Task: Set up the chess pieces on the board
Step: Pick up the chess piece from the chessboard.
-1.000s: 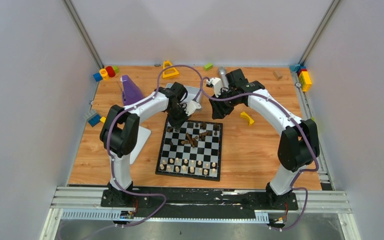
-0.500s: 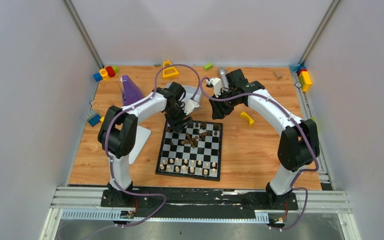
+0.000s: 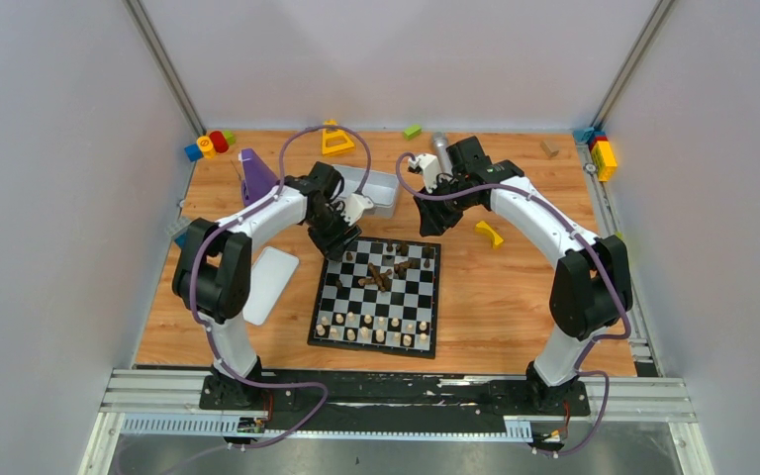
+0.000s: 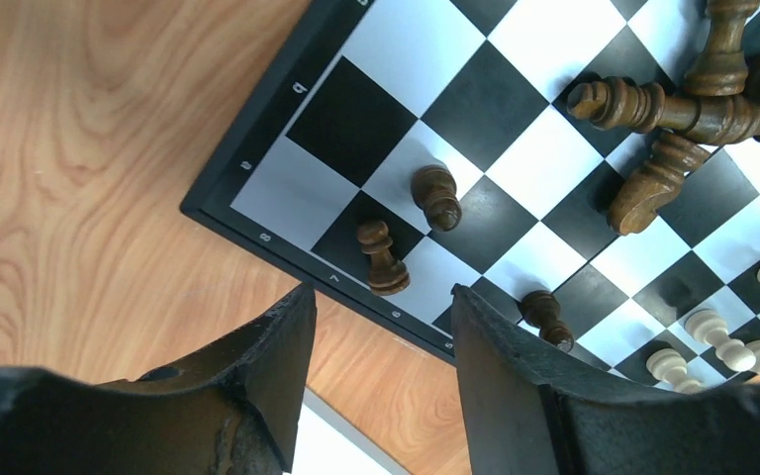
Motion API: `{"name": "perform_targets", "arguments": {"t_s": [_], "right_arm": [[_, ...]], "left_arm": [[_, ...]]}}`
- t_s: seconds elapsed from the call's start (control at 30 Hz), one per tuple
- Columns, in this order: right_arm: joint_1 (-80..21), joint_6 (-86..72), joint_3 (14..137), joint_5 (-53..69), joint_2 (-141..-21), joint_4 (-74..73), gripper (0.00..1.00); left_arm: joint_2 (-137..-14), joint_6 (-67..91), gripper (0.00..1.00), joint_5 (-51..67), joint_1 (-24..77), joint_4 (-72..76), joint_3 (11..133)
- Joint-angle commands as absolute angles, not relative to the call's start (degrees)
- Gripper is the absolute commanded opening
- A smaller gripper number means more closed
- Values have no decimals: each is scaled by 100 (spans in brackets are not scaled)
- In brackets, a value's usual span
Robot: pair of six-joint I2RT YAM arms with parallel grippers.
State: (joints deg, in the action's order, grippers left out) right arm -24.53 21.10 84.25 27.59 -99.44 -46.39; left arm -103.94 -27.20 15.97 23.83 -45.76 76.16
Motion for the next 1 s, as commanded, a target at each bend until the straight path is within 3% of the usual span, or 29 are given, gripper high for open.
{"name": "perform_targets", "arguments": {"t_s": [0.0,0.57,0.97], "right_arm": [[-2426,2144,8413,2848,-9756,-4486,39],[-2428,2144,8441,2848,-9776,-4509,39],[-2426,2130,8753,3142,-9783,-4532,39]], "left_arm": [[-10397,-2749,59,1645,2399,-4414,7517],[-10663,-2777,41,1629,2399,-4287,7506],[-10284,-2720,14,1811,2226,-4284,7464]]}}
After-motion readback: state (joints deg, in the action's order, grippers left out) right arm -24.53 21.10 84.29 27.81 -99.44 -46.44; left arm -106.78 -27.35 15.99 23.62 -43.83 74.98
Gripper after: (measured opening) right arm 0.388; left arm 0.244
